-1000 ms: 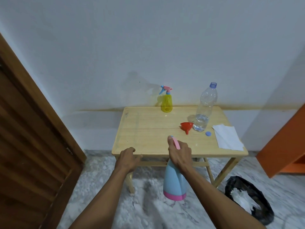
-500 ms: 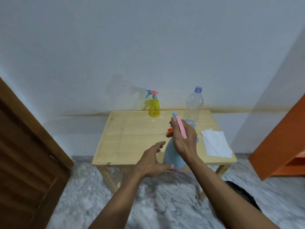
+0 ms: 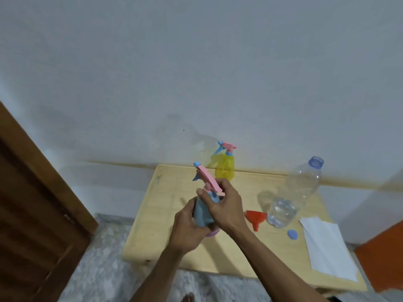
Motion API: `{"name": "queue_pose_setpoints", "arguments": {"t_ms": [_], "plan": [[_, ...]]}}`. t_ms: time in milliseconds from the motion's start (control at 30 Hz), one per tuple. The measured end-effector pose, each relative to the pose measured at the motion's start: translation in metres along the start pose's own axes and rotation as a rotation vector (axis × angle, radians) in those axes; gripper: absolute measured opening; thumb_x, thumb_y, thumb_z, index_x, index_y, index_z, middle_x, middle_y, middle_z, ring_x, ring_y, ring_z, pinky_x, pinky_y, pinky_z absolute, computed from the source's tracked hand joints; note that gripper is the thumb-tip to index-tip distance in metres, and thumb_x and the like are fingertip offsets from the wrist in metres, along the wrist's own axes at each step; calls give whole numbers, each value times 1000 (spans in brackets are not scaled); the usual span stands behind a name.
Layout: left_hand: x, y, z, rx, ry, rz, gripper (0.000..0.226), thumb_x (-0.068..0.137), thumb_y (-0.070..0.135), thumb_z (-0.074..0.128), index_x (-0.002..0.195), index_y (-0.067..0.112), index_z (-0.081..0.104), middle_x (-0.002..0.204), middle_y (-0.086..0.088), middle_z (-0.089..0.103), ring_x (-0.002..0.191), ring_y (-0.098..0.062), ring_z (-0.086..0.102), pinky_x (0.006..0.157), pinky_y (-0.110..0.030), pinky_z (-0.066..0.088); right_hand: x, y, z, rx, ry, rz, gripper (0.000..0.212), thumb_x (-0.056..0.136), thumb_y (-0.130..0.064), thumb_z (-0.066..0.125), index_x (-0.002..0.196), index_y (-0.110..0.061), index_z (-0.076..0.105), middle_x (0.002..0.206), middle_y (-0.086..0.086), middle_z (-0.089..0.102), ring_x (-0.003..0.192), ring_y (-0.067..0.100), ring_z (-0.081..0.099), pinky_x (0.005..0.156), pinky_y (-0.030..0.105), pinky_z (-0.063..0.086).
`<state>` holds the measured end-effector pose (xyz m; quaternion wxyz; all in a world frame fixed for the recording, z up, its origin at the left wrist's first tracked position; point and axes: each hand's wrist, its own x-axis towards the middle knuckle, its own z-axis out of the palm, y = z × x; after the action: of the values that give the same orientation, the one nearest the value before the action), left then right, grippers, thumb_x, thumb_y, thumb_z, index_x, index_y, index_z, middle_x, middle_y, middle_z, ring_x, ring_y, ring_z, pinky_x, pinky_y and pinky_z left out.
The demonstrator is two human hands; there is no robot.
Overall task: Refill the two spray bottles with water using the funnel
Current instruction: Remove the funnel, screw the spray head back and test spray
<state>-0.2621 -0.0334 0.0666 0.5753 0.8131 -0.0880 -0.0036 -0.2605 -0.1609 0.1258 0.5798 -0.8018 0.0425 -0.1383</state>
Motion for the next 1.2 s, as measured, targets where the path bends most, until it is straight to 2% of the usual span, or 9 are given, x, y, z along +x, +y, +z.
{"name": "queue_pose_setpoints", "arguments": {"t_ms": [167,333,467,533,633,733,800,1000,1200], "plan": [[68,-35,-24,38,81,3,68,55,35,88,116,33,60,98,14,72,86,-8,69,72,-36,58,64,15,46,-45,30,43,30,80,-36,83,106,-28,71,96,-15,70,91,4,63,76,27,53],[136,-64,-37,70,80,-18,70,60,36,89,122,33,56,105,16,68,93,-4,65,78,-31,56,136,29,76,-79,-23,12,22,81,-28,83,100,-28,73,88,-14,72,82,2,63,72,26,51],[194,-81,-46,140,11,-35,59,65,29,89,105,51,52,99,25,64,92,8,61,74,-8,47,185,45,93,-123,-31,13,21,82,-29,80,101,-25,72,89,-12,72,82,7,65,75,38,55],[221,-90,-45,148,-11,-56,59,63,29,87,108,47,53,100,25,63,92,7,61,75,-3,43,207,55,99,-153,-43,11,24,82,-29,81,103,-24,71,91,-11,73,85,11,67,77,41,56],[251,-106,-38,134,-36,-109,70,60,38,82,125,28,59,113,13,67,103,-5,65,83,-18,53,235,70,102,-154,-66,18,26,81,-24,83,104,-21,71,92,-10,73,84,10,67,77,39,56],[273,-122,-28,140,-27,-108,77,61,46,80,131,27,56,118,6,68,103,-15,68,82,-36,60,258,86,105,-158,-104,39,27,80,-19,84,104,-18,72,92,-8,73,84,8,65,78,38,56],[282,-131,-21,133,-8,-126,77,61,48,79,132,28,56,118,5,70,103,-16,69,82,-42,60,269,97,108,-156,-115,54,27,78,-16,85,103,-20,73,90,-8,72,82,8,65,78,39,56],[294,-147,-10,116,61,-160,77,63,39,79,135,24,56,119,4,70,107,-16,68,85,-42,58,281,114,116,-149,-114,50,24,78,-14,82,99,-21,73,88,-8,72,81,13,66,74,43,56],[296,-154,-2,151,82,-151,78,67,35,83,138,18,55,123,-1,68,109,-21,66,88,-43,57,285,121,117,-129,-123,72,23,80,-8,79,101,-17,74,91,-6,72,85,15,65,75,38,55]]}}
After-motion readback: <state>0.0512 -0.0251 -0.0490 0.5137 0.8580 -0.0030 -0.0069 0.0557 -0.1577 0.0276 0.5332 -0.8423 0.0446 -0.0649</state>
